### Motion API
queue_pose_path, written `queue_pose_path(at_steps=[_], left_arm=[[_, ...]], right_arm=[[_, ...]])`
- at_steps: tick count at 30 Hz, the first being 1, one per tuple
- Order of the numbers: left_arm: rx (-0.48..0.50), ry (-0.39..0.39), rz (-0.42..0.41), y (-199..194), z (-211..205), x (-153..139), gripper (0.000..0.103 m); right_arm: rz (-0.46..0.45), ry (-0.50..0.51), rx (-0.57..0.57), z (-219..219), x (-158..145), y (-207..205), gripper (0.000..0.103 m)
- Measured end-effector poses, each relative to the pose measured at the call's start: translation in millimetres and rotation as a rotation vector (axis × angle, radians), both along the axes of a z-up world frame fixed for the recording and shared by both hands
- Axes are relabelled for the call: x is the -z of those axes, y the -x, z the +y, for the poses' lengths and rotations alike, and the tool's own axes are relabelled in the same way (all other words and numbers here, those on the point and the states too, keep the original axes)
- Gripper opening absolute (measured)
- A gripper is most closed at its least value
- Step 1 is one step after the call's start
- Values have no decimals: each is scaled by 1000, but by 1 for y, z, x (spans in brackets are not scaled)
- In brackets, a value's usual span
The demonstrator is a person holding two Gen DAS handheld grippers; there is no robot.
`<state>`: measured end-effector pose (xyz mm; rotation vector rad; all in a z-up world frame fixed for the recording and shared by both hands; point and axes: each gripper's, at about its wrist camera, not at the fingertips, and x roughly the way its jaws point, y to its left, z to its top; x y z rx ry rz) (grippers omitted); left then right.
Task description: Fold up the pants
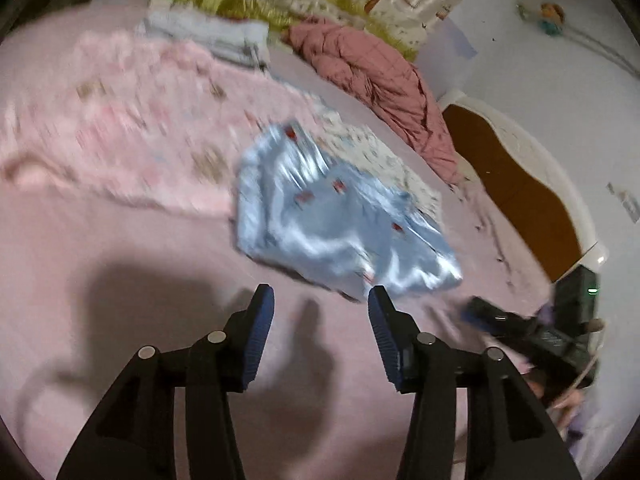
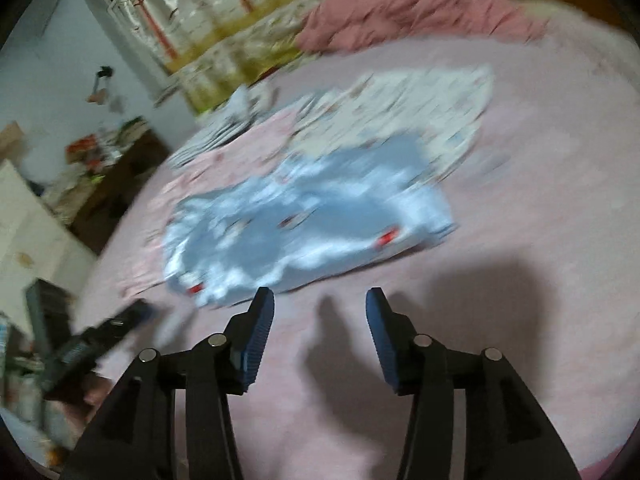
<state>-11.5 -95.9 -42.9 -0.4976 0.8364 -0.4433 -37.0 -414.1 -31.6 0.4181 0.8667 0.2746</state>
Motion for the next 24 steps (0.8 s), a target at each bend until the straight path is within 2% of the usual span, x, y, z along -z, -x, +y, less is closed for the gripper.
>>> queue_pose_path(at_steps=[3, 6, 9, 11, 16, 19, 24], left_arm=[[7, 32, 53, 1, -19, 8, 55], [-48, 53, 91, -1, -32, 15, 62], [-136, 39, 65, -7, -42, 16, 65], [-180, 78, 54, -13, -46, 19, 72], [-302, 195, -10, -28, -44, 26, 73], [-328, 260, -19, -39, -44, 27, 74], [-378, 215, -4, -58, -55, 28, 74]], right_arm=[[90, -90, -5, 11, 20, -15, 56], [112, -179, 25, 11, 29, -26, 63], [121, -255, 57, 10, 34, -36, 66], [127, -307, 77, 7, 38, -44, 66], [112, -411, 106, -3, 47, -61, 66], [100, -443, 97, -1, 50, -75, 66], [70, -396, 99, 14, 48, -89, 66]])
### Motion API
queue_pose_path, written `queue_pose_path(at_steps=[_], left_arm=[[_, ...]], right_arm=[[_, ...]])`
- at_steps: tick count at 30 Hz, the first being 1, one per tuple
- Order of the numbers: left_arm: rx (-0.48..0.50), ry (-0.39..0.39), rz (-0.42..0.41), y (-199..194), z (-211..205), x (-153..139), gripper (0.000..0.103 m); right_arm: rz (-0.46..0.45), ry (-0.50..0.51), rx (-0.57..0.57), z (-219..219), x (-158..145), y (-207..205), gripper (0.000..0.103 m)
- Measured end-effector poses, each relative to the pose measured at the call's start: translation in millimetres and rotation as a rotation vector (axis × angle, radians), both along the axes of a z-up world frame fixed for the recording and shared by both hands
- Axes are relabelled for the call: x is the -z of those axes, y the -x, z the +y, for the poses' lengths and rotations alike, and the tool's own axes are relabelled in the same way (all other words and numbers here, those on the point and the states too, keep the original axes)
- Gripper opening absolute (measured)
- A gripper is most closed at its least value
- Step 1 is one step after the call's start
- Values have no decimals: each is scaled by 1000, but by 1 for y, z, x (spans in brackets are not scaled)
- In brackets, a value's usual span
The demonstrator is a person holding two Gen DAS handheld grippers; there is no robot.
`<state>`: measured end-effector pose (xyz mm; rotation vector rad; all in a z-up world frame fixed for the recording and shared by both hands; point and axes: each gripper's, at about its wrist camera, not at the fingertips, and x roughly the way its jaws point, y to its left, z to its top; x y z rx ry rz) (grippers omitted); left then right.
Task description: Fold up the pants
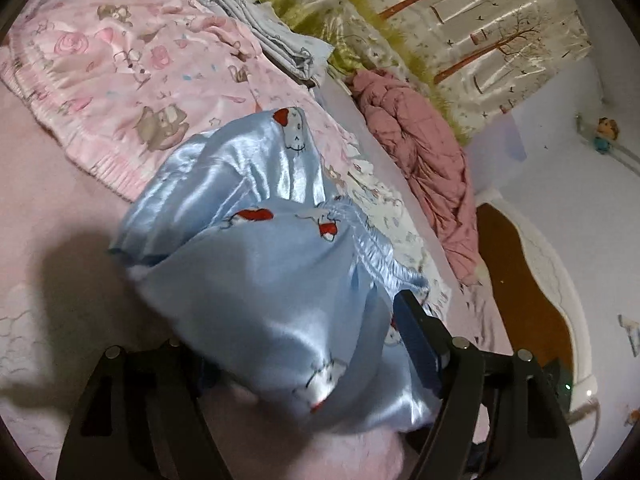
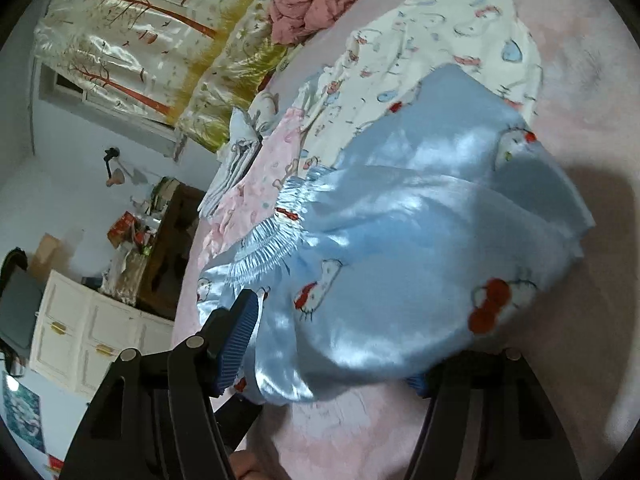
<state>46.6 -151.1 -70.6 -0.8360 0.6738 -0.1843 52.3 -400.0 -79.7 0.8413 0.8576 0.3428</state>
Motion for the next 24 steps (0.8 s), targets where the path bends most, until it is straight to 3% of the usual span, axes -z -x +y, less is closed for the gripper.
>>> queue_pose_path(at_steps=[4, 6, 8, 9, 10, 11, 13, 20, 24], left_arm=[[-26, -22, 12, -8, -4, 1, 73], [-42, -33, 18, -10, -4, 2, 60], [-71, -30, 53, -14, -3, 7, 37], [-87, -13, 61, -14, 0, 9, 34], [-94, 2, 61, -12, 3, 11, 24], [-83, 14, 60, -11, 3, 13, 11], [-40, 13, 56, -8, 0, 12, 8], [60, -262, -114, 21, -13, -31, 6], [103, -433, -224, 42, -9, -52, 6]], right_arm=[[-20, -21, 69, -5, 0, -4, 66], [-26, -39, 97, -9, 1, -7, 66], [-37, -41, 121, -12, 2, -8, 64], [-40, -27, 133, -13, 2, -7, 55], [-38, 0, 148, -12, 1, -8, 46], [-38, 31, 162, -13, 0, -6, 26], [-45, 98, 176, -12, -4, 1, 18], [-257, 424, 122, 27, -49, 40, 12], [-321, 479, 131, 37, -65, 58, 12]])
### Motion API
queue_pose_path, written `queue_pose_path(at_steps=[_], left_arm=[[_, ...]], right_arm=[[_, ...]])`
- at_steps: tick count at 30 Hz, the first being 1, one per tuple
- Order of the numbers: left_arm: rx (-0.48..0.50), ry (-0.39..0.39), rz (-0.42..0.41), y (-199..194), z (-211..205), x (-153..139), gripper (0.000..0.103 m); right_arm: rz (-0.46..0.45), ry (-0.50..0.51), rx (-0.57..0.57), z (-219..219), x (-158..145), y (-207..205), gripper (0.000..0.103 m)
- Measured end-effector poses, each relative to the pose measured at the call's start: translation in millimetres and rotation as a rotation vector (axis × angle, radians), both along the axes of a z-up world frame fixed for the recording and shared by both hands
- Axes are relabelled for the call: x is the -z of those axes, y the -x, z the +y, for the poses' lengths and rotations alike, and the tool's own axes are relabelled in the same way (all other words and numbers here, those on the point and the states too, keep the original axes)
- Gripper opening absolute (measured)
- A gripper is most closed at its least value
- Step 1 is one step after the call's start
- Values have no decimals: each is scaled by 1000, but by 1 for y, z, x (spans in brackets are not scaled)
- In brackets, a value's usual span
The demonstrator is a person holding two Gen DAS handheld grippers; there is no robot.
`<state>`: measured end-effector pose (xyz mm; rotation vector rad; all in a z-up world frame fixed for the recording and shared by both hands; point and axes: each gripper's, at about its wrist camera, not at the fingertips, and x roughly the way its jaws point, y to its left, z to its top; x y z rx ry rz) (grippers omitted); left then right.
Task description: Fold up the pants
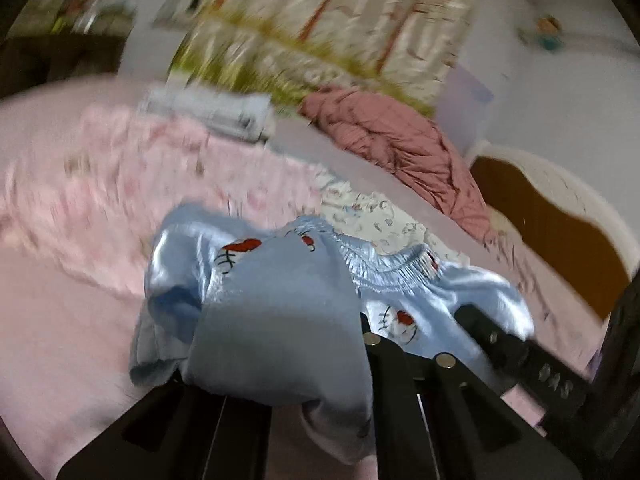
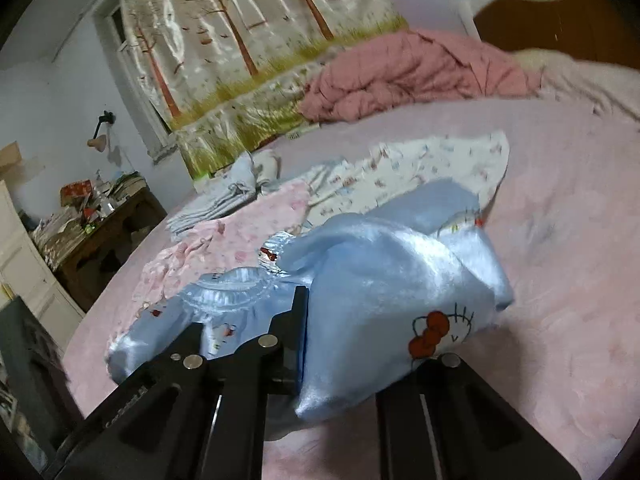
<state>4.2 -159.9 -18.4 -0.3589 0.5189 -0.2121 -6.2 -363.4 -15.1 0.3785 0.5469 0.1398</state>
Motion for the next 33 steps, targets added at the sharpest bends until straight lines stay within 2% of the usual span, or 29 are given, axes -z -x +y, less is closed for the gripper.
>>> queue_pose_path(at_steps=[4, 6, 10, 13, 15, 17, 19, 24, 25, 26, 27, 28, 29, 33], left_arm=[[18, -142, -147, 27, 11, -22, 6], [33, -184, -180, 36, 17, -31, 6], [75, -232, -121, 43, 33, -33, 6], [109, -218, -27, 44, 43, -15, 7], [112, -207, 6, 48, 48, -2, 7], [101, -221, 18, 52, 50, 8, 6], [99, -241, 14, 59, 53, 12, 6], [69, -266, -14, 72, 70, 7, 7], [56, -267, -11, 73, 76, 6, 7], [46, -266, -3, 72, 81, 6, 7], [35, -266, 8, 70, 87, 7, 7], [22, -265, 21, 69, 92, 10, 7], [11, -263, 33, 67, 98, 13, 7], [-3, -264, 77, 61, 111, 27, 7]], right_arm=[[-61, 51, -24, 15, -15, 15, 12], [-55, 70, -34, 27, -21, 24, 12], [35, 37, -55, 43, -17, 44, 12], [73, 11, -35, 47, -1, 59, 12], [93, -1, -8, 51, 12, 67, 12], [128, -30, -1, 53, 24, 70, 12], [155, -103, 23, 52, 36, 74, 12], [168, -189, 0, 59, 48, 80, 13], [172, -214, -14, 62, 51, 80, 16], [179, -230, -25, 65, 53, 79, 29], [190, -250, -32, 68, 58, 77, 48], [183, -267, -37, 71, 60, 76, 53], [164, -277, -36, 74, 60, 74, 55], [109, -185, 9, 87, 56, 64, 56]])
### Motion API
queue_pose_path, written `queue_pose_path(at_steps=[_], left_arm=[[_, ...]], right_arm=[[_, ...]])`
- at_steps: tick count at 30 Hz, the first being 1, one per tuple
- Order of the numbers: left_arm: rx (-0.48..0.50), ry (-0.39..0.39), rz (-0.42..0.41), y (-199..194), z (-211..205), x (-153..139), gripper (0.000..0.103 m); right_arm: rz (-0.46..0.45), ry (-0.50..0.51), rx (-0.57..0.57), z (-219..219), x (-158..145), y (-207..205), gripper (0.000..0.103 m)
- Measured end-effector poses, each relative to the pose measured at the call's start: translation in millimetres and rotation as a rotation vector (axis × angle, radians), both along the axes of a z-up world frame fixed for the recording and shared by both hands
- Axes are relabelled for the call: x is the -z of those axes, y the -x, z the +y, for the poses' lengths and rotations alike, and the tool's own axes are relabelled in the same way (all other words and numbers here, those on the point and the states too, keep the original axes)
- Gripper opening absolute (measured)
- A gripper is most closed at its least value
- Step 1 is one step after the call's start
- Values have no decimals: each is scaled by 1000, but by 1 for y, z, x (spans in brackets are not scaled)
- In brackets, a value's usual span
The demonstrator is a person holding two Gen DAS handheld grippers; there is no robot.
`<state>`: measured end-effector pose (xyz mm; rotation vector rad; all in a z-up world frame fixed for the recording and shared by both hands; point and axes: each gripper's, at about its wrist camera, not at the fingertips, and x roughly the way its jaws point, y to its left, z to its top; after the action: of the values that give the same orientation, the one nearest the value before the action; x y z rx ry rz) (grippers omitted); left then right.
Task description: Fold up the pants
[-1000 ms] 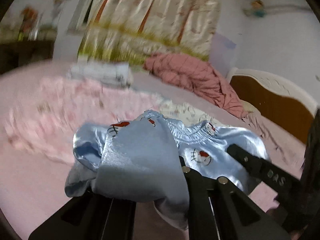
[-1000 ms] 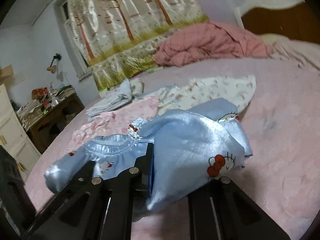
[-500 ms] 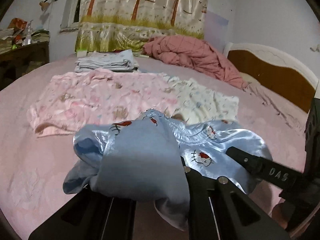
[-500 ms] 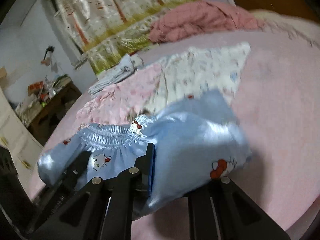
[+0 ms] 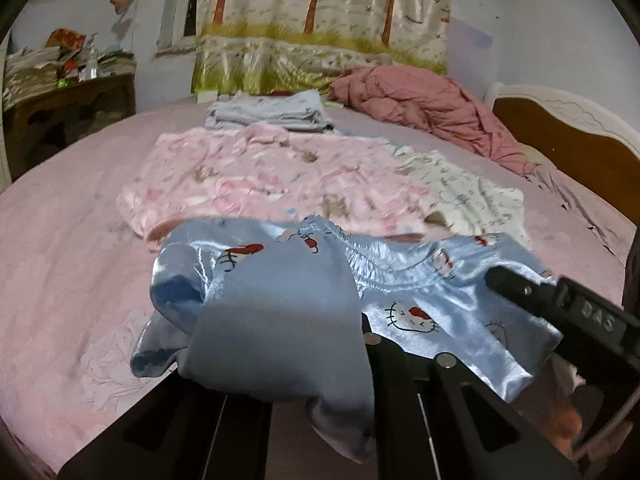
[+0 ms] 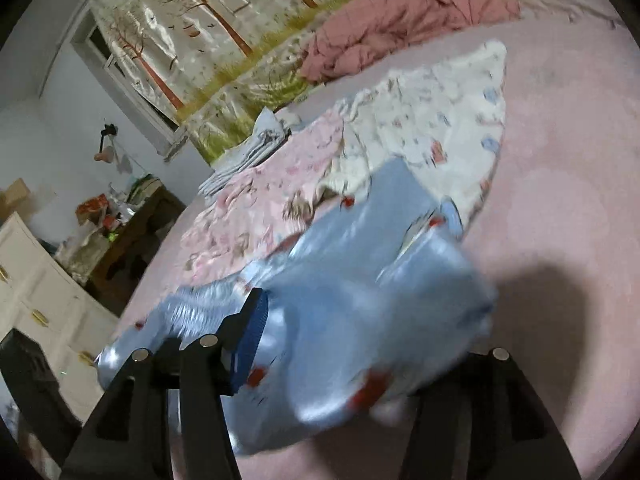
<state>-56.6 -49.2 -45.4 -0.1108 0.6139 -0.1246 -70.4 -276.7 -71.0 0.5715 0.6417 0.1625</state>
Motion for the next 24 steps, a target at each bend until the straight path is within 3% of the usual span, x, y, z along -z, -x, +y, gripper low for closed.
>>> queue_pose_path(at_steps=[3, 4, 5, 6, 7, 12, 21, 24], left_arm=[[31, 7, 18, -4, 2, 8, 11], [31, 19, 19, -5, 5, 10, 22], [27, 34, 26, -6, 9, 11, 46], [10, 61, 33, -8, 14, 13, 55], [-1, 95, 35, -10, 21, 14, 58], [23, 241, 69, -18, 44, 17, 58], [28, 236, 66, -17, 43, 15, 65], [27, 222, 75, -20, 41, 14, 65]], right_arm=[[7, 65, -15, 7, 2, -12, 56], [4, 90, -23, 10, 1, -14, 56], [4, 117, -30, 13, 1, -15, 52], [0, 158, -25, 16, 1, -15, 44], [-2, 179, -14, 16, 1, -14, 39], [-31, 162, 14, 9, 4, -9, 11], [-82, 364, 57, 25, -1, 7, 6], [-71, 370, 53, 22, 0, 8, 6]])
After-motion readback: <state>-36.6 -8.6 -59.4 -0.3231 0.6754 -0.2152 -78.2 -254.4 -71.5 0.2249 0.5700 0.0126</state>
